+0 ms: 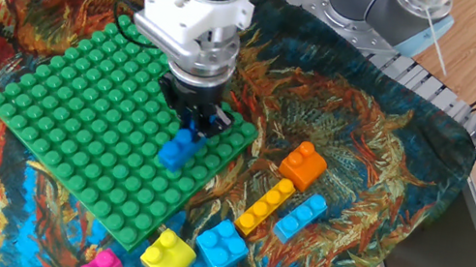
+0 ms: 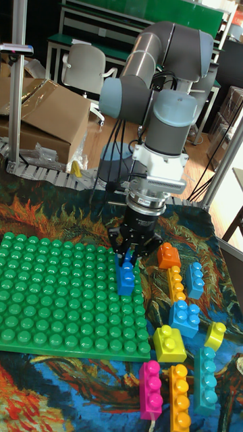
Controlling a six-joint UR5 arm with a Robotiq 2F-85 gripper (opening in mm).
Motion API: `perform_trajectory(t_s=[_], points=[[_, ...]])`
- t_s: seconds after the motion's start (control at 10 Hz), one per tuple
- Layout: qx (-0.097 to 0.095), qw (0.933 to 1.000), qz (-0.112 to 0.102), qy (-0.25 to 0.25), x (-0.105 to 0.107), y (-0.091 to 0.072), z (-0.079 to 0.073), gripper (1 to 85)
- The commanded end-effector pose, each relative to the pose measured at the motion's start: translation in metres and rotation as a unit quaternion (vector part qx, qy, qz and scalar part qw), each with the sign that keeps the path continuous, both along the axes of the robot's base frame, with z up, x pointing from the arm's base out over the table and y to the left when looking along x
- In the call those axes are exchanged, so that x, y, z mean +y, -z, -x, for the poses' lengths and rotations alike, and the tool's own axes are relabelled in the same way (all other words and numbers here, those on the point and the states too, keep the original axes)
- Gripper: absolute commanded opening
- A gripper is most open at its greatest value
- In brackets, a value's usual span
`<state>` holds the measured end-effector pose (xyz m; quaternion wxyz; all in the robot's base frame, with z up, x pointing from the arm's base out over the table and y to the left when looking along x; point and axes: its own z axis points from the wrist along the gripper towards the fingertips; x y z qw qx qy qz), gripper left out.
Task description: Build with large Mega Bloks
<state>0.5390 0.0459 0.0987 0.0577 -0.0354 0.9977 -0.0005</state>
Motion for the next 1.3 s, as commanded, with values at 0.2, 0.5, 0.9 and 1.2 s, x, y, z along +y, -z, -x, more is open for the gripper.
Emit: perform_trajectory(t_s=[0.2, 0.5, 0.9, 1.2], points=[[-0.009, 0.9999, 0.011, -0.009, -0.036, -0.005, -0.015, 1.3], [0.003, 0.9988, -0.013, -0.047, -0.058, -0.005, -0.007, 1.3], [-0.004, 0.9994, 0.033, 0.011, -0.086, -0.006, -0.012, 1.3], [0.008, 0.9992, 0.019, -0.036, -0.105, 0.0, -0.036, 1.3]])
